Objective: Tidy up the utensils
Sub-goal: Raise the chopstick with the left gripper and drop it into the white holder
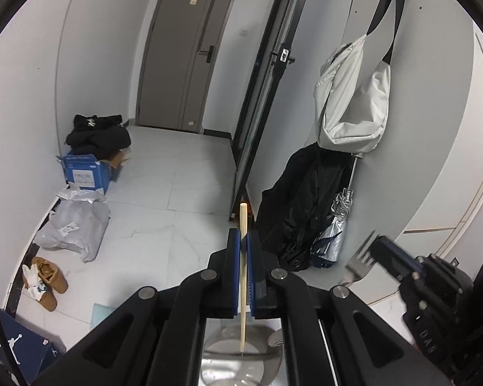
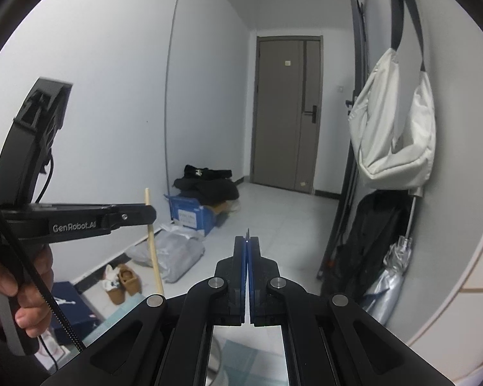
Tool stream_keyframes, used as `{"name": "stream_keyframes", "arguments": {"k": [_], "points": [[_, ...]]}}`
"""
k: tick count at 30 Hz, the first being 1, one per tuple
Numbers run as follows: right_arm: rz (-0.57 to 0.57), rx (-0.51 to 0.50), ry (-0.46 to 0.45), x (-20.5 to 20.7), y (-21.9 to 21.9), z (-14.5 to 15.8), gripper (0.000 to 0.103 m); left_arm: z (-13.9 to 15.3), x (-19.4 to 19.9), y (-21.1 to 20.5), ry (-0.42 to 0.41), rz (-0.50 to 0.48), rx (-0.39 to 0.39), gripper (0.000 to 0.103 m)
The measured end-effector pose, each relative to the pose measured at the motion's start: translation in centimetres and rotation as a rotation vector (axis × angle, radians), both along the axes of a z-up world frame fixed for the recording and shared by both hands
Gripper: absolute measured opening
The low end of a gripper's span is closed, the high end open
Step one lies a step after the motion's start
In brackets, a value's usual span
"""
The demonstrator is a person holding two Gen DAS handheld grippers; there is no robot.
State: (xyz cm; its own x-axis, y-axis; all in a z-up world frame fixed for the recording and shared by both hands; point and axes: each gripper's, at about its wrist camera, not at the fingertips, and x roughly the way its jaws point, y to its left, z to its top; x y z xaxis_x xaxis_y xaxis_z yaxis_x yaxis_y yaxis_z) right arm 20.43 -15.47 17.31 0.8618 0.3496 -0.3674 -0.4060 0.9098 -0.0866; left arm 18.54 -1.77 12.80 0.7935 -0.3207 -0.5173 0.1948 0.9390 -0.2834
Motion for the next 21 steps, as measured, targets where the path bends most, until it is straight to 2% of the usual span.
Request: {"name": "stream_keyframes", "arguments": {"k": [6,11,14,19,21], "points": [[0.032,-0.037,0.012,2.2,0.6,-2.2,0.001,-1.7,1.6,-0.9,0.047,-0.064,0.039,0.001],[0.099,-0.074,-0.025,1.6,1.3,-4.0,0.001,-3.3,1.7,-1.1,0.07,-0.11,0.086,0.001],[0.138,-0.107,-0.049,1.0,1.9,-5.1,0.001,-3.9,1.6,-1.0,0.062,-0.136,0.087,0.001],[0.16,-0.126,-0.005,0.9,2.3,-7.5,0.001,-4.0,1.3,-1.3,0.067,-0.182,0.11,0.001],[0.159,-0.117,0.016,1.0,2.2,-8.2,0.001,-4.2,1.6,-1.5,0.085,-0.207,0.091,0.001]]}}
